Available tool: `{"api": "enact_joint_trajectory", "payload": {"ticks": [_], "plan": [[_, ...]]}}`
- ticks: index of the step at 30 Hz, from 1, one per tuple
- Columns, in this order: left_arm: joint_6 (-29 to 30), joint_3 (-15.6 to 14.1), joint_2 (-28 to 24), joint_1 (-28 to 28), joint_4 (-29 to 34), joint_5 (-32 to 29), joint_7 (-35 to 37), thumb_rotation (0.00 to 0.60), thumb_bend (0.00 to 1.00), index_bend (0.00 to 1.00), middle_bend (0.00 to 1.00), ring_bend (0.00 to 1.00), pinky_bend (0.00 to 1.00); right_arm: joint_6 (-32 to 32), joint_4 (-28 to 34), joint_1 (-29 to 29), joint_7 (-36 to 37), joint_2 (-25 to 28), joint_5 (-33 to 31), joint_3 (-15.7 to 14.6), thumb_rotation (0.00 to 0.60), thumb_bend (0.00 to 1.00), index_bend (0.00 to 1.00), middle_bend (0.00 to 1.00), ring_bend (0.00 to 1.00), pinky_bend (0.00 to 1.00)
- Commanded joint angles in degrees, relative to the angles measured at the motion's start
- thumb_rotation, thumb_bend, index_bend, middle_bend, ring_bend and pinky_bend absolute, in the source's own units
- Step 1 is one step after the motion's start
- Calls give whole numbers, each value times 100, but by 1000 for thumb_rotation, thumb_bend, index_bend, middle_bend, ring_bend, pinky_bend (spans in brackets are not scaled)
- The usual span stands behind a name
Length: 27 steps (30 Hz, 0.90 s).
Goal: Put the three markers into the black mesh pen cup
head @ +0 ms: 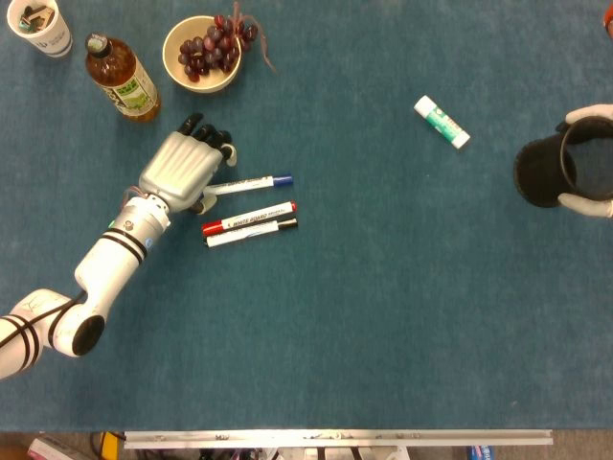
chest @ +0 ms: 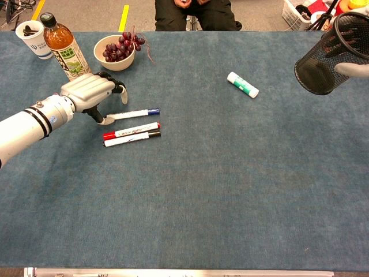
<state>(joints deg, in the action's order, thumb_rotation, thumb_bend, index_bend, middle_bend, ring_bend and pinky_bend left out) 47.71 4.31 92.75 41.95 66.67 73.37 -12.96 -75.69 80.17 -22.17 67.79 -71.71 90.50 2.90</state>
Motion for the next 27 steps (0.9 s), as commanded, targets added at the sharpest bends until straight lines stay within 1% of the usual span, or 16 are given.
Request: {"api": "enact_joint_trajectory", "payload": {"ticks": [1,6,13,27], "plan": [[19,20,13,-11,-53,-36,-26,600,247,346,212,182,94,10,-4,-4,0,-5,-3,4,600,249,423,430,373,413],[49,11,17,-47,-83,-84,-98,600,247,392,212,182,94,35,-4,-18,7,-15,-3,17,600,249,423,430,373,412],[75,-22,-8,-97,46,-135,-216,600,247,446,212,182,94,43,16,-27,-5,-8,12,24,600,250,426,430,373,413],[74,-9,45,-99,-27,-183,-322,600,248,475,212,182,94,-24,68,7,-37,16,7,50,600,250,433,430,375,413]]}}
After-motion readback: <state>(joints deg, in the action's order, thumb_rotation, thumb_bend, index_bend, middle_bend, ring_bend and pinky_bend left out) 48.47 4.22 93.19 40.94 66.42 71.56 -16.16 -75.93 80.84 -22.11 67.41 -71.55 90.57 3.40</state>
